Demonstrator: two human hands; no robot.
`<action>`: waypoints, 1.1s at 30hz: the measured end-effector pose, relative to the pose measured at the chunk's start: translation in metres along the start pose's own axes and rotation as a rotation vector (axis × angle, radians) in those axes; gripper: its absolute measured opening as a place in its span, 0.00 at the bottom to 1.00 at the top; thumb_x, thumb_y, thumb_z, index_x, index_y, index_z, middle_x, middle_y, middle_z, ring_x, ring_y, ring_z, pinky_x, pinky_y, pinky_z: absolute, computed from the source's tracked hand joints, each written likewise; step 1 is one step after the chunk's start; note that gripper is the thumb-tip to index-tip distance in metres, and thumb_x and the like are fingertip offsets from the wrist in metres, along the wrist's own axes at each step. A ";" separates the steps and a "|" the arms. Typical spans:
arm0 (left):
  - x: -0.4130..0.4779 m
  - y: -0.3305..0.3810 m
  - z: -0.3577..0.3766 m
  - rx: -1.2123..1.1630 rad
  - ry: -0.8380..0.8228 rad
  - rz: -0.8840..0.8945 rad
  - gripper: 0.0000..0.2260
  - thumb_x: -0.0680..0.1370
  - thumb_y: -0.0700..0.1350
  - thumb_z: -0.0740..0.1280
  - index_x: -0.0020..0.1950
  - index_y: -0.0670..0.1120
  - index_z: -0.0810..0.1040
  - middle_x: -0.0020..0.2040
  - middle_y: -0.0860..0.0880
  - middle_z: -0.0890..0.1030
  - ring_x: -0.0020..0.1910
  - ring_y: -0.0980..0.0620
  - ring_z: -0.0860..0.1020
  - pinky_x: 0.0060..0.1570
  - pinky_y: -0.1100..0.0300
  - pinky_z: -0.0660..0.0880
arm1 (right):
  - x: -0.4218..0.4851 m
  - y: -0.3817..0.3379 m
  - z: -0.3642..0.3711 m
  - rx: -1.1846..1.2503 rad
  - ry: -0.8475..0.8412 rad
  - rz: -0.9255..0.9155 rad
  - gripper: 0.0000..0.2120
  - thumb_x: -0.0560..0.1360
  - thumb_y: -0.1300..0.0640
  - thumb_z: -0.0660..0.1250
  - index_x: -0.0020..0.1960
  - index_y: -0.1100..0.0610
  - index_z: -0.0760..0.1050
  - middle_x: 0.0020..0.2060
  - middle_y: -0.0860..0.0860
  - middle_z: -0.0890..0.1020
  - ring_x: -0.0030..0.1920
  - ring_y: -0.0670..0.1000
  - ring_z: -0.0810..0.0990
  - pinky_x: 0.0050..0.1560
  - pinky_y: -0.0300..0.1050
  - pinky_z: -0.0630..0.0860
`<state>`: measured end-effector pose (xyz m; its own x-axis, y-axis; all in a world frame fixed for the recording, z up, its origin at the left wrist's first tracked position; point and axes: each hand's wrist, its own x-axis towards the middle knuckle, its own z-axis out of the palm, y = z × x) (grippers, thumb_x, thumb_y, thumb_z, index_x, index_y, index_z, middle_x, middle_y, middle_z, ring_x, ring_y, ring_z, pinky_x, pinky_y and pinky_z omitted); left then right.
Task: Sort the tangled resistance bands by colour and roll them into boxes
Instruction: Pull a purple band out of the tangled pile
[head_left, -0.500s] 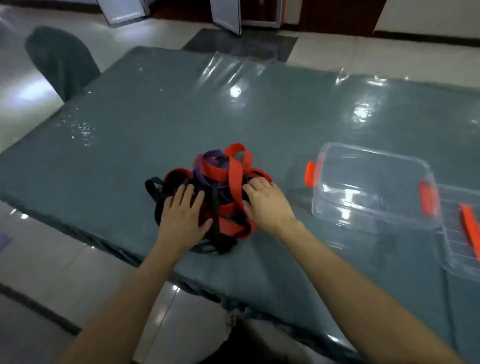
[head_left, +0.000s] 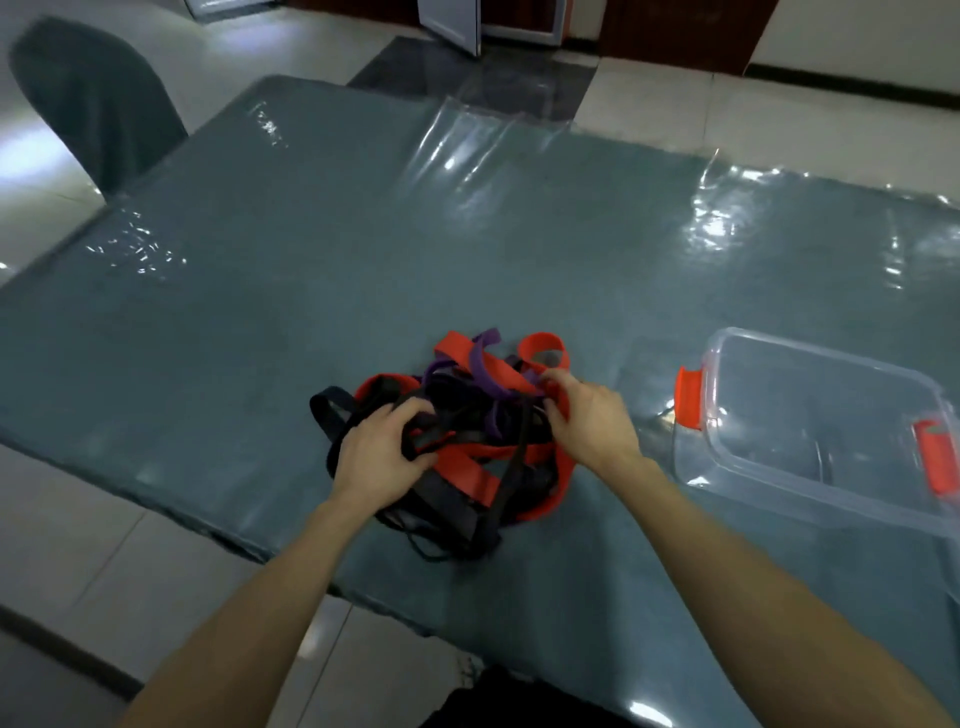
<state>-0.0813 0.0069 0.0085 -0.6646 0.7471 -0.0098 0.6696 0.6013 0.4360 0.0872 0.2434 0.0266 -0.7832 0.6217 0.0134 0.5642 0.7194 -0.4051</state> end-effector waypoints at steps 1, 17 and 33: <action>0.007 0.006 -0.012 -0.054 0.082 0.036 0.26 0.71 0.52 0.80 0.66 0.63 0.76 0.59 0.56 0.84 0.58 0.48 0.84 0.56 0.51 0.80 | 0.001 0.004 -0.011 0.040 0.084 0.020 0.17 0.79 0.52 0.69 0.68 0.47 0.79 0.52 0.56 0.89 0.52 0.64 0.87 0.53 0.57 0.82; -0.001 -0.005 -0.035 0.105 -0.051 -0.120 0.14 0.82 0.54 0.74 0.65 0.51 0.86 0.81 0.39 0.69 0.80 0.35 0.68 0.77 0.37 0.69 | -0.017 0.037 -0.007 -0.053 0.145 0.183 0.18 0.81 0.52 0.71 0.66 0.63 0.78 0.67 0.65 0.77 0.67 0.69 0.77 0.65 0.63 0.77; 0.091 -0.035 -0.012 -0.020 -0.023 -0.105 0.16 0.73 0.43 0.74 0.33 0.47 0.68 0.28 0.50 0.73 0.31 0.45 0.75 0.32 0.53 0.66 | 0.063 0.014 0.030 -0.262 -0.214 0.094 0.23 0.78 0.46 0.75 0.69 0.55 0.80 0.64 0.56 0.77 0.67 0.60 0.75 0.68 0.54 0.73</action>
<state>-0.1685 0.0503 0.0034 -0.7225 0.6870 -0.0771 0.5898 0.6707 0.4497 0.0380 0.2837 -0.0061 -0.7461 0.6297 -0.2161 0.6625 0.7345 -0.1469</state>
